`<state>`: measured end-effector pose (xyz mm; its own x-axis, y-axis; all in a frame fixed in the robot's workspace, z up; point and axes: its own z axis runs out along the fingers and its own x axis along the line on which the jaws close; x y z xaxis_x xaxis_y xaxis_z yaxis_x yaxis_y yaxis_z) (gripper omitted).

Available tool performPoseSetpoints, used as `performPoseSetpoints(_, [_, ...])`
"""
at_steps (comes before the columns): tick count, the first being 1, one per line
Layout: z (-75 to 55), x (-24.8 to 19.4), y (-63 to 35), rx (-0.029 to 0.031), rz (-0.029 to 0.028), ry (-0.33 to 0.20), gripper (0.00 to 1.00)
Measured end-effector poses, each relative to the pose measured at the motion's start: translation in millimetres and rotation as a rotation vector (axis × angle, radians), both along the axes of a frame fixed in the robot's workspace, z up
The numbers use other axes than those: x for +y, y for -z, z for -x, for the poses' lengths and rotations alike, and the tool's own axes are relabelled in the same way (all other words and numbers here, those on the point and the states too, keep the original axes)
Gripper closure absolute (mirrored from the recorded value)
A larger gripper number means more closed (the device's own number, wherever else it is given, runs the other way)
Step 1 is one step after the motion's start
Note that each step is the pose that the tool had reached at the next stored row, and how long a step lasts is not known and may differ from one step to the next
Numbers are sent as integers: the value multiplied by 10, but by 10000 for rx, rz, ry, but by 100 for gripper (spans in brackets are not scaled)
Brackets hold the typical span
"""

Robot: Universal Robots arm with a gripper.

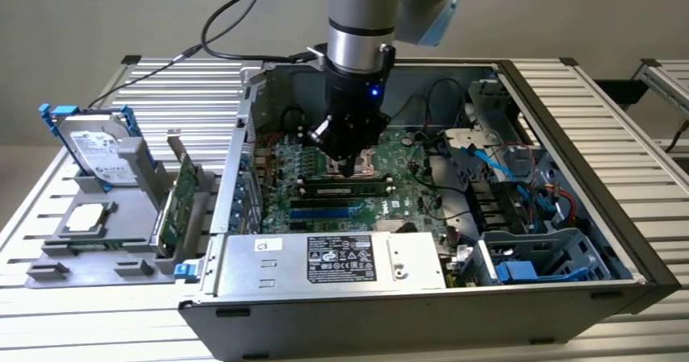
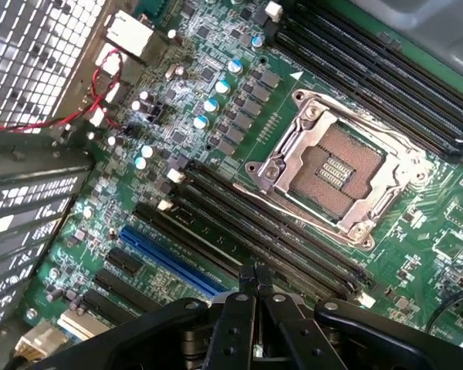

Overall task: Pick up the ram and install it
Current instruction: 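Press down the ram until it locks into place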

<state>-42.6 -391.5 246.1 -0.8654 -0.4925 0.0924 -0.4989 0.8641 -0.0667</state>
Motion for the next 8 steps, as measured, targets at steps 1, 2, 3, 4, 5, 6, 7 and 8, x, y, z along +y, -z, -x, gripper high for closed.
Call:
performPoseSetpoints(1, [0,0,3,0,0,179,89])
performPoseSetpoints(2, [0,0,6,0,0,352,89])
performPoseSetpoints(3, [0,0,9,0,1,519,89])
performPoseSetpoints(4, [0,0,13,-1,0,706,89])
performPoseSetpoints(5, [0,0,16,-1,0,876,89])
performPoseSetpoints(6, [0,0,18,-2,0,1048,89])
performPoseSetpoints(7, [0,0,19,-2,0,1216,89])
performPoseSetpoints(8, [0,0,18,-3,2,1381,89])
